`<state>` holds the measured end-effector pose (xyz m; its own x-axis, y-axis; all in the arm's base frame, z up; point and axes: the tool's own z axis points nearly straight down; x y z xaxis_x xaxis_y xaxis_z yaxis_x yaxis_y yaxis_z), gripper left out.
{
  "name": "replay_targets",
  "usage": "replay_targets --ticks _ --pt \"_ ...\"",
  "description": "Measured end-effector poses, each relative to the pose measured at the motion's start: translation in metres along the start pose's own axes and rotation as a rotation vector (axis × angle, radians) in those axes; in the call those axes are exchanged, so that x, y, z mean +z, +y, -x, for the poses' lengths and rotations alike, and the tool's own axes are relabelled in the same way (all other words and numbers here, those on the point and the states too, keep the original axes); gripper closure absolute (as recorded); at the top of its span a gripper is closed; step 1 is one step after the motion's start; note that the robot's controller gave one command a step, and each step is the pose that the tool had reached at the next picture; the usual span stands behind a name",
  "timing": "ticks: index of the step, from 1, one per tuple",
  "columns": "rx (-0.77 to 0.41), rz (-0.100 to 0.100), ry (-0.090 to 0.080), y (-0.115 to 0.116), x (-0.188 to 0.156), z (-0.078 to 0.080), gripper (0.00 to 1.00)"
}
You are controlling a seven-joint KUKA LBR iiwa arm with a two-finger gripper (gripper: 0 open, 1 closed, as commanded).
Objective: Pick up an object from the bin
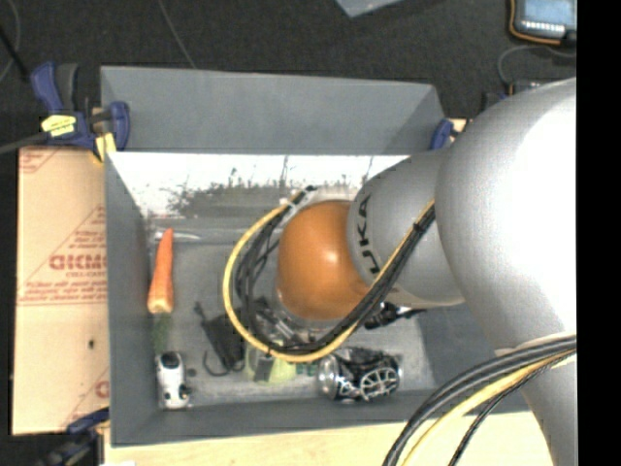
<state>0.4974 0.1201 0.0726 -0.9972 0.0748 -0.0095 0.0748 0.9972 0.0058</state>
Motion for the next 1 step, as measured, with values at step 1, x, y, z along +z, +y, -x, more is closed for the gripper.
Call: replay_targets --ticks 1 --pt "0.015 0.0 -0.001 -0.0001 -0.0086 -0.0033 1.0"
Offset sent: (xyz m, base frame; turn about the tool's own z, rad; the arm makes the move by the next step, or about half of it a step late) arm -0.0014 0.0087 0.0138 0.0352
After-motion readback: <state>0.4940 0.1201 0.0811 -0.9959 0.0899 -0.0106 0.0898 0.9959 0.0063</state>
